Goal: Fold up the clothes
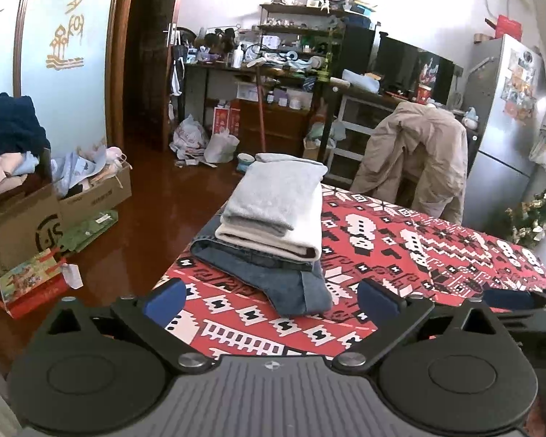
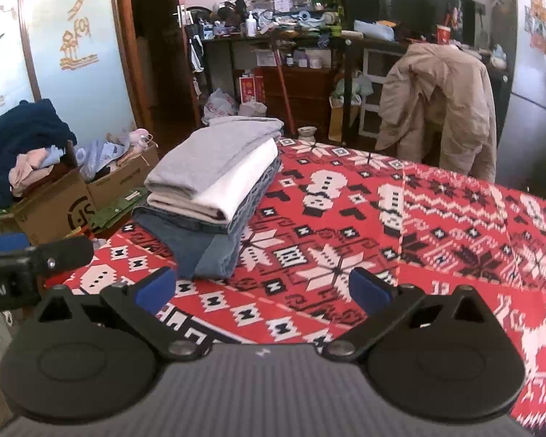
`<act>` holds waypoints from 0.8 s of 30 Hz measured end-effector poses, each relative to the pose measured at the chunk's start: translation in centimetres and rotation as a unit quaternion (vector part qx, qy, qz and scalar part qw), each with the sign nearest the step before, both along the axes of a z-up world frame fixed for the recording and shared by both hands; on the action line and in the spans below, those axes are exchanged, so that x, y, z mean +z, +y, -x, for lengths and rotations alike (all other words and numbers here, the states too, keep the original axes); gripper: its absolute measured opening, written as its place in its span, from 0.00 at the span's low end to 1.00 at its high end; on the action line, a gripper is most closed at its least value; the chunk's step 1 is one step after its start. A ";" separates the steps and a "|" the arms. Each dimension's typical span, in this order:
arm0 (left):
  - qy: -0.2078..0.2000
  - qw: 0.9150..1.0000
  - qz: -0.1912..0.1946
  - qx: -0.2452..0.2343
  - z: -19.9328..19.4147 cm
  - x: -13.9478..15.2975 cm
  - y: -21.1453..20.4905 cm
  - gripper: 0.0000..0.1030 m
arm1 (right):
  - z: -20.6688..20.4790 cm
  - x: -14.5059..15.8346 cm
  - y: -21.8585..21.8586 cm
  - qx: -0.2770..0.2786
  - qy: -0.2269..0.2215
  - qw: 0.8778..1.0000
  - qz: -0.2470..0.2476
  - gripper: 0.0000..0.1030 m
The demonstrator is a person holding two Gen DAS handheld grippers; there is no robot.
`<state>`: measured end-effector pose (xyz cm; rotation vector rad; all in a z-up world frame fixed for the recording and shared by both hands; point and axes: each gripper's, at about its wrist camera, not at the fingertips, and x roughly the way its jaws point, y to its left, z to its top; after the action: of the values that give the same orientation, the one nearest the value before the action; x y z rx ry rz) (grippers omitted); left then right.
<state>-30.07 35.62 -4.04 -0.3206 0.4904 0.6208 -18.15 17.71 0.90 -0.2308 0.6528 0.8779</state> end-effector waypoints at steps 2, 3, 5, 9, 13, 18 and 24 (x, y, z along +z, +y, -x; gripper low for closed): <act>-0.003 1.000 0.004 -0.004 0.1 0.2 0.0 0.98 | 0.4 -0.1 -0.3 -0.010 -0.003 1.000 0.001 0.99; -0.006 1.000 0.004 -0.004 0.3 0.2 0.0 0.98 | 0.5 -0.1 -0.4 -0.013 -0.004 1.000 0.001 0.99; -0.004 1.000 -0.001 -0.004 0.4 0.3 -0.2 0.98 | 0.7 -0.1 -0.6 -0.019 -0.005 1.000 0.002 0.99; 0.002 1.000 -0.009 -0.002 0.5 0.4 -0.4 0.99 | 0.7 -0.2 -0.9 -0.030 0.002 1.000 0.001 0.99; 0.010 1.000 -0.011 0.000 0.5 0.3 -0.6 0.99 | 0.5 -0.2 -1.1 -0.036 0.010 0.999 -0.003 0.99; 0.021 1.000 -0.010 -0.003 0.3 -0.1 -0.6 0.99 | 0.1 -0.4 -1.0 -0.040 0.017 0.999 -0.004 0.99; 0.028 1.000 -0.012 -0.003 -0.1 -0.5 -0.9 0.99 | 0.3 -0.7 -0.7 -0.036 0.013 0.999 0.008 0.99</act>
<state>-30.01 34.71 -4.55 -0.2791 0.5372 0.6314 -18.48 16.97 0.16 -0.2089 0.6875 0.8082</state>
